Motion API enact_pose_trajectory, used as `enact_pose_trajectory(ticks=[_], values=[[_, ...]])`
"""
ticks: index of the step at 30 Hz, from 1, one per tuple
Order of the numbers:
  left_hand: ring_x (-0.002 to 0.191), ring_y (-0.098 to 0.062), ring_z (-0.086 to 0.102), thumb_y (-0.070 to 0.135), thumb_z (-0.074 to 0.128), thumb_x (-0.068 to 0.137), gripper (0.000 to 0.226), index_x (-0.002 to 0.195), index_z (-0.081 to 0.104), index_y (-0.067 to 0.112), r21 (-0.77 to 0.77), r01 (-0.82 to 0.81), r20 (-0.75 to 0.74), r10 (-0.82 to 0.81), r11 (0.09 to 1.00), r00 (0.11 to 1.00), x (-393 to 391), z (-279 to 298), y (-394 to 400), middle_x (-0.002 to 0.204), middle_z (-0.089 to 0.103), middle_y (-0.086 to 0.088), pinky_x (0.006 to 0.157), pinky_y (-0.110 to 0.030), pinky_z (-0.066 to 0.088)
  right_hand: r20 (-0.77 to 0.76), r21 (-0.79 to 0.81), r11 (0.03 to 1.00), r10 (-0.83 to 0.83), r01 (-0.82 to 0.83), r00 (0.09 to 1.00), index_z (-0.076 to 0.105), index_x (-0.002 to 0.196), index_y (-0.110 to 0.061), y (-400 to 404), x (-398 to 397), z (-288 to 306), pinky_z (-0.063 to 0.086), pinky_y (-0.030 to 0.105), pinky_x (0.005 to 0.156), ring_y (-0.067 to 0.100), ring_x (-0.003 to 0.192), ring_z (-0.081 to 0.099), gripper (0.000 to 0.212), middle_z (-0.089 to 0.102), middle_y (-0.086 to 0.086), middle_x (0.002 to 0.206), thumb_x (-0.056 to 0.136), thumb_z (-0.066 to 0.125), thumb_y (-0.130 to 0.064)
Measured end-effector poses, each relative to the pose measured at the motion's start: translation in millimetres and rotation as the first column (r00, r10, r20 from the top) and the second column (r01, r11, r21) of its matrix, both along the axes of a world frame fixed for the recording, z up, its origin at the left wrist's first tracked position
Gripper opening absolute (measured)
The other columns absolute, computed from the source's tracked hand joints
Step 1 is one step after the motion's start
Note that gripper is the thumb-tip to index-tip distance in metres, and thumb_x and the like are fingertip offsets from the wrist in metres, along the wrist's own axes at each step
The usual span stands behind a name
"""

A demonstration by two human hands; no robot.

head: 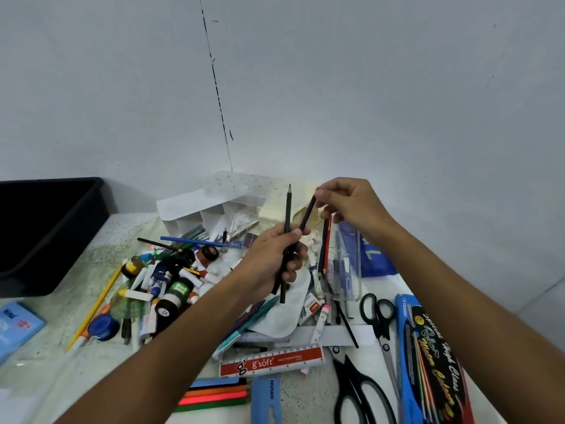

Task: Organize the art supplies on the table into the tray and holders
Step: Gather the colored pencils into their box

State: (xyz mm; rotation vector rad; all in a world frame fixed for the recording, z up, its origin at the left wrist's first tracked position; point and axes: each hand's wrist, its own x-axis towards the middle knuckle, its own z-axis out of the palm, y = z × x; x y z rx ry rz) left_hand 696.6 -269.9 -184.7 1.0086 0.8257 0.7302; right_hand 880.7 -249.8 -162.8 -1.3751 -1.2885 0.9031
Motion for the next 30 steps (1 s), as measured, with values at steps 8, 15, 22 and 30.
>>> enact_pose_trajectory(ticks=[8,15,22,30], values=[[0.044,-0.011,0.033,0.011,0.042,0.101,0.018,0.111,0.055,0.004,-0.085,-0.049,0.028,0.051,0.995,0.998,-10,-20,9,0.062,0.049,-0.005,0.036,-0.019,0.026,0.681,-0.208,0.969,0.242,-0.134,0.691,0.074,0.097,-0.017,15,46,-65,0.054,0.036,0.084,0.017,0.091,0.065,0.021,0.070,0.000,0.098,0.088,0.062,-0.003],[0.043,-0.011,0.034,0.011,0.042,0.100,0.019,0.111,0.055,0.004,-0.100,-0.082,0.019,0.084,0.992,0.996,-11,-22,11,0.061,0.049,-0.005,0.036,-0.019,0.024,0.854,-0.272,0.922,0.363,-0.276,0.372,0.070,0.109,-0.026,29,44,-66,0.051,0.035,0.086,0.011,0.108,0.056,0.031,0.064,-0.009,0.116,0.085,0.063,-0.006],[0.043,-0.011,0.034,0.010,0.043,0.099,0.018,0.112,0.054,0.004,-0.123,-0.096,0.024,0.100,0.988,0.995,-13,-23,12,0.062,0.049,-0.005,0.038,-0.018,0.024,0.911,-0.303,0.890,0.376,-0.342,0.171,0.071,0.103,-0.026,31,48,-64,0.045,0.028,0.073,0.011,0.106,0.053,0.023,0.064,-0.008,0.106,0.086,0.061,-0.014],[0.046,-0.013,0.039,0.009,0.043,0.099,0.018,0.111,0.056,0.004,-0.088,-0.121,0.000,0.121,0.989,0.993,-10,-24,13,0.062,0.051,-0.005,0.039,-0.021,0.030,0.959,-0.255,0.850,0.284,-0.461,-0.006,0.071,0.106,-0.027,24,53,-67,0.050,0.031,0.074,0.013,0.107,0.051,0.018,0.064,-0.012,0.110,0.093,0.059,-0.023]])
